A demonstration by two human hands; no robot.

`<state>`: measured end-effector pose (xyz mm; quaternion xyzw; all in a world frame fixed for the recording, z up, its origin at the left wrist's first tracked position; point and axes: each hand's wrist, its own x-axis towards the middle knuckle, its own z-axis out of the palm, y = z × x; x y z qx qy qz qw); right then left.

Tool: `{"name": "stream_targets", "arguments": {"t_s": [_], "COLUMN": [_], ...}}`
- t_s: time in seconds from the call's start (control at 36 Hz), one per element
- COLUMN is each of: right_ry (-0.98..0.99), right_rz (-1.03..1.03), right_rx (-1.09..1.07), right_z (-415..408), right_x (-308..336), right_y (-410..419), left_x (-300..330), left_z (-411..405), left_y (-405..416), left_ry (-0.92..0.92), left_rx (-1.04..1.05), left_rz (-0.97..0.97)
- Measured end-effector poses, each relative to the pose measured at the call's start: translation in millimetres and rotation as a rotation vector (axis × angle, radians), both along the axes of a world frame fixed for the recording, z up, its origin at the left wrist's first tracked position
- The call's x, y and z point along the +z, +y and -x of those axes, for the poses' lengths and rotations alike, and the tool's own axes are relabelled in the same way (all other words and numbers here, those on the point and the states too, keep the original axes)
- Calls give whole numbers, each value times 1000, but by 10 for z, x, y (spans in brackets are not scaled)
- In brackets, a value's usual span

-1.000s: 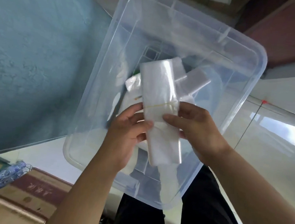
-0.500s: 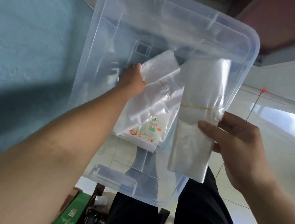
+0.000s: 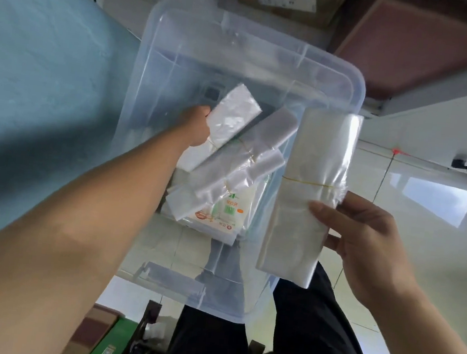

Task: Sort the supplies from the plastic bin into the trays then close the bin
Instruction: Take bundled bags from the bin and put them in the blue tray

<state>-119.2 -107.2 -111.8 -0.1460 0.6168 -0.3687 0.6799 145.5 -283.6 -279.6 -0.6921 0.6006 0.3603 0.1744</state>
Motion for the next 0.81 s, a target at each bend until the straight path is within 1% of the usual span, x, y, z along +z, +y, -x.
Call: {"name": "stream_targets", "arguments": {"t_s": [0.08, 0.14, 0.22, 0.31, 0.36, 0.44, 0.53, 0.58, 0.67, 0.75, 0.81], "right_ry": [28, 71, 87, -6, -97, -189, -287, -304, -187, -12, 51], "right_rz": [16, 24, 42, 42, 32, 39, 47, 69, 173, 316, 397], "right_rx": [70, 124, 252, 374, 465, 631, 744, 826, 928, 925, 890], "right_z": [10, 4, 9, 23, 35, 17, -58, -175, -419, -627, -703], "right_x": [214, 372, 634, 852, 959, 1107, 1244, 1358, 1569, 1814, 1971], "right_y": [-60, -123, -233, -357, -463, -605, -700, -719, -686, -591, -492], "left_x": [493, 874, 1449, 1927, 2192, 2540, 2828, 3026, 3292, 3502, 3621], "left_z": [-71, -73, -21, 37, 90, 165, 221, 221, 172, 78, 6], "left_y": [243, 455, 840, 1230, 1450, 1711, 1873, 1961, 2085, 2223, 2321], "left_ry": [113, 217, 471, 736, 864, 966, 1041, 1103, 1136, 1151, 1193], "left_rx": [170, 307, 586, 874, 984, 1058, 1064, 1055, 1022, 999, 972], "left_rz": [33, 3, -105, -174, -158, -79, -2, 56, 125, 192, 222]}}
